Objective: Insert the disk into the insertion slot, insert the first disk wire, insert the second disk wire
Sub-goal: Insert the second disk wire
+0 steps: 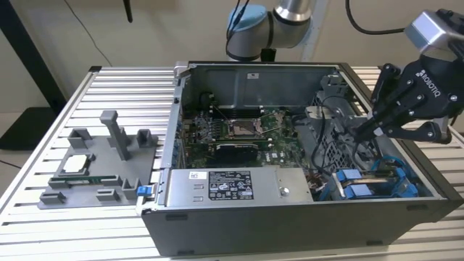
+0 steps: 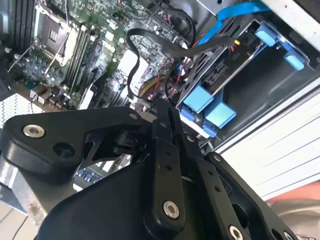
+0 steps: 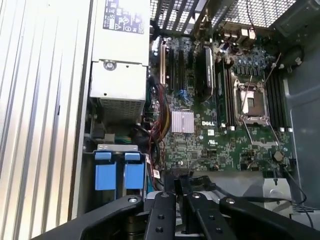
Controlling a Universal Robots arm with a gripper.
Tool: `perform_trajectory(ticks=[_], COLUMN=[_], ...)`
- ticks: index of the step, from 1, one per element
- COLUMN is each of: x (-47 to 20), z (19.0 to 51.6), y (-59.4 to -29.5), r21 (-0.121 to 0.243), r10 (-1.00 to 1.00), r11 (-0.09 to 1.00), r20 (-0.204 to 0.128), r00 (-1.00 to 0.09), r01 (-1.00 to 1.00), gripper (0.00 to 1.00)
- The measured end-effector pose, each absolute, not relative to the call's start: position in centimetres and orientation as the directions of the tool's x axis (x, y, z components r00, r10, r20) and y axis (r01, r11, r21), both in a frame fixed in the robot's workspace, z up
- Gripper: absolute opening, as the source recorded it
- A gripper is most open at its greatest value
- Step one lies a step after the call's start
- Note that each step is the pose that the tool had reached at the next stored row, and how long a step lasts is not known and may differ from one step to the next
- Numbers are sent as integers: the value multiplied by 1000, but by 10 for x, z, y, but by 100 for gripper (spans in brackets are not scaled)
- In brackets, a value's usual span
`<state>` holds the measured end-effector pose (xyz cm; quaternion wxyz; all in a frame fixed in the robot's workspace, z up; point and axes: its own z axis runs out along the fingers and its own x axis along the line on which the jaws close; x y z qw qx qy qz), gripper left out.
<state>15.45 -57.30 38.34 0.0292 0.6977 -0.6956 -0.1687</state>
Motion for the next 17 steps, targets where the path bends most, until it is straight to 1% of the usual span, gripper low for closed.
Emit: perform_trajectory(ticks=[1,3,13,15,17], x=[153,150,131,127,122], z=[383,383,382,381,380], y=[-574,-576,-580,-581,-582], r21=[269,244,82,60,46], r10=[-980,-981,-981,-981,-981], r11=[-31,-31,-30,-30,-30], r20=[-195,-195,-193,-192,-192], r00=[-23,-18,14,18,21], r01=[-963,-969,-996,-998,-999], gripper=[0,0,0,0,0])
